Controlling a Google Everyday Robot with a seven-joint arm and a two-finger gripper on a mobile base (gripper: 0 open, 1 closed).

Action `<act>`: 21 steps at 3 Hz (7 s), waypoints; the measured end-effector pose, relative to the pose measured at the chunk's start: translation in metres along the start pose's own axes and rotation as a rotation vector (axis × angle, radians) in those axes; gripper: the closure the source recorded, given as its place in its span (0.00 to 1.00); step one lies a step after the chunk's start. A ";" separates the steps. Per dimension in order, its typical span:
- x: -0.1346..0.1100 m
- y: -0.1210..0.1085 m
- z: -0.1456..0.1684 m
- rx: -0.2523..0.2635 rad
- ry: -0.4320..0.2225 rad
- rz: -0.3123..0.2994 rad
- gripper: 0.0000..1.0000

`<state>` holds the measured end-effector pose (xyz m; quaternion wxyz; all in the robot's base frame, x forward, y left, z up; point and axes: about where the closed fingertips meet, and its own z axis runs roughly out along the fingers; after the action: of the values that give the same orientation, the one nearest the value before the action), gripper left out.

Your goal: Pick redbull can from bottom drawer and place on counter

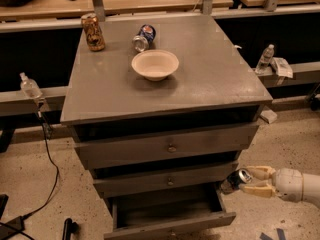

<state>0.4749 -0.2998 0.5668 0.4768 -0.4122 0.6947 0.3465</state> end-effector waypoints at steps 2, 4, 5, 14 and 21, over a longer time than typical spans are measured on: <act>-0.076 -0.012 -0.047 0.019 0.023 -0.127 1.00; -0.158 -0.021 -0.083 0.017 0.111 -0.243 1.00; -0.202 -0.026 -0.099 0.008 0.140 -0.266 1.00; -0.395 -0.064 -0.010 -0.088 0.244 -0.207 1.00; -0.385 -0.079 0.020 -0.084 0.318 -0.146 0.00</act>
Offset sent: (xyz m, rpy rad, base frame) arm 0.0092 -0.0463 0.1429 -0.1371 -0.1756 0.0400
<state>0.6328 -0.2218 0.9192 0.3670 -0.5306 0.7147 0.2701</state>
